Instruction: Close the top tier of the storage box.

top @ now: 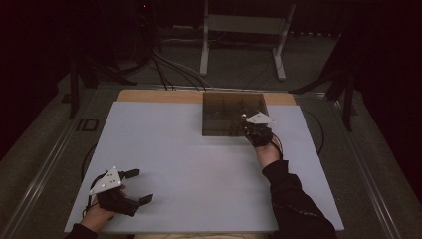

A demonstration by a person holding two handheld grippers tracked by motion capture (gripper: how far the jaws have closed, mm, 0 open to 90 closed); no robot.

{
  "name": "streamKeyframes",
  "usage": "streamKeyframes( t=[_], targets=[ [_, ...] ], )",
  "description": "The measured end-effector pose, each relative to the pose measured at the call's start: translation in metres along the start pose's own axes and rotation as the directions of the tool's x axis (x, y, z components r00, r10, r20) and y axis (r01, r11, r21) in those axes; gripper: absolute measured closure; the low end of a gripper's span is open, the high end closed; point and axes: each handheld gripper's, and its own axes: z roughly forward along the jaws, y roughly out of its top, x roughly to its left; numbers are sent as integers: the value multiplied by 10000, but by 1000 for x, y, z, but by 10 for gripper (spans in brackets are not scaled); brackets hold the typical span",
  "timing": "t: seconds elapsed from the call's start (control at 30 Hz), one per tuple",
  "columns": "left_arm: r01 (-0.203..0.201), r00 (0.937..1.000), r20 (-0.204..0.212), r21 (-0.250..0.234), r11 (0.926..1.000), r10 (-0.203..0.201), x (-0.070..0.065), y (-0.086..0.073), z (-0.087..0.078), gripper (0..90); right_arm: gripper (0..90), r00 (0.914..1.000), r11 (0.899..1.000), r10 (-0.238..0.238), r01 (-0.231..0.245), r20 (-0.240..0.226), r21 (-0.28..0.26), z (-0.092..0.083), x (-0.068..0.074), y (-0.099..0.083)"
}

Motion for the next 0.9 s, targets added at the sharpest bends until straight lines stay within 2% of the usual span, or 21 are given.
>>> streamKeyframes(
  t=[0.9],
  targets=[
    [36,10000,-22,-8,10000,-36,0,0,0,0,900,10000,9999,26,-25,-72,129,6,-2,1]
  ],
)
